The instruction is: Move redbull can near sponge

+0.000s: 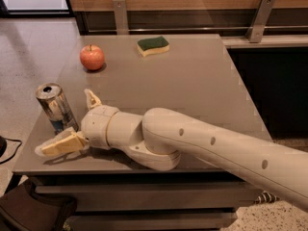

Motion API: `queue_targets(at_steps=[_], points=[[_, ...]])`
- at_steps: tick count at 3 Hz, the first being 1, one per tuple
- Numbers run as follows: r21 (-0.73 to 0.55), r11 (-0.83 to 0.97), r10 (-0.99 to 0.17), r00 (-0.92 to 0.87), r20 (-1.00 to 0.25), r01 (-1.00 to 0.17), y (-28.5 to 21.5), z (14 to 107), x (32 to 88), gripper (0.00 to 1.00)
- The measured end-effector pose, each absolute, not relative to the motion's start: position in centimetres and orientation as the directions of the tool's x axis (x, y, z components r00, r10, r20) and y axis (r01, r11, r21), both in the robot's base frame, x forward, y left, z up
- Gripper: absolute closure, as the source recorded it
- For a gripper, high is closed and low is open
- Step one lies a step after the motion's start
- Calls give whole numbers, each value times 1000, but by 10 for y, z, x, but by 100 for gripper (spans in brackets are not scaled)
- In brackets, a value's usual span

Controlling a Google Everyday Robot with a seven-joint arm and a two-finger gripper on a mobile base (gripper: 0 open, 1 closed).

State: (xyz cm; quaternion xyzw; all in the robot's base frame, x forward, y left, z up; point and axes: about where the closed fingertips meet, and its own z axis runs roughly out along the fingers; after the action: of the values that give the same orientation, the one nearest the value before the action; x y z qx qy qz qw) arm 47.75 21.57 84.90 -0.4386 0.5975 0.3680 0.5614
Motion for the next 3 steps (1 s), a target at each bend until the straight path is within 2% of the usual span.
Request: queue_targets(at_steps=[1,3], points=[[-49,319,-97,19,-995,-947,236,846,476,25],[-51,316,-98,21,-995,-947,237,847,474,70]])
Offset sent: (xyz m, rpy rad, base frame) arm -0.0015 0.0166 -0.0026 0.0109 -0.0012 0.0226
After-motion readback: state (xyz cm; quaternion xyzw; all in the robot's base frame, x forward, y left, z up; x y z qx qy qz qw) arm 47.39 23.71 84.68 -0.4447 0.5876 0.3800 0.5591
